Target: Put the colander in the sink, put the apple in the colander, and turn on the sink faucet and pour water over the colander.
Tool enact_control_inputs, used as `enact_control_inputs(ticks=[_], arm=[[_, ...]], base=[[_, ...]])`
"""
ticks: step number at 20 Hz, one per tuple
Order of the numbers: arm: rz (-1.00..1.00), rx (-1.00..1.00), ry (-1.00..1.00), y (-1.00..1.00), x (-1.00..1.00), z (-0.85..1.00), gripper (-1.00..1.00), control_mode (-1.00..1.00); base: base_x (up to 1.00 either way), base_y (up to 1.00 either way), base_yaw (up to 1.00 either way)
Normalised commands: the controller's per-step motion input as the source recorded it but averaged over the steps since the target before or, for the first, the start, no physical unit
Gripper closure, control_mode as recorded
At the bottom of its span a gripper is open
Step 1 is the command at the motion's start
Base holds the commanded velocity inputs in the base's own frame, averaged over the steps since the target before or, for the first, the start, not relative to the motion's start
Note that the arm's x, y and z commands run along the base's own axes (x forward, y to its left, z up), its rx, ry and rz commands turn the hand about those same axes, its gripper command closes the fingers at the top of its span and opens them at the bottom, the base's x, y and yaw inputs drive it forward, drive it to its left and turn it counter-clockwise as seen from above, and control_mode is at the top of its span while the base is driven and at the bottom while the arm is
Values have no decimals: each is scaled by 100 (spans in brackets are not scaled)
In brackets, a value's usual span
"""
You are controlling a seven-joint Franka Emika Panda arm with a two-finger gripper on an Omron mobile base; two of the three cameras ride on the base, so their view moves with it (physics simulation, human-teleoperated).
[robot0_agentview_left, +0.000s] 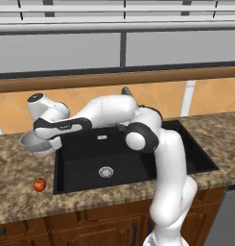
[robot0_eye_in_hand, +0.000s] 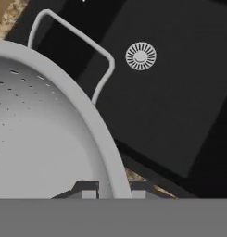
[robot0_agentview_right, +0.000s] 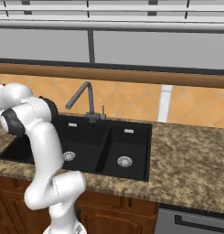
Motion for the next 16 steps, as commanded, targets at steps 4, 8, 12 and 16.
enact_control_inputs(ticks=[4,8,12,16], arm=[[-49,2,-16,-50,-44,5,100,-100],[-49,1,-18,-46,-58,0,100,-100],[-49,1,-15,-42,-66,0,100,-100],[-54,1,-10,-30,-75,-4,100,-100]], base=[[0,0,0],[0,0,0],[0,0,0],[0,0,0]])
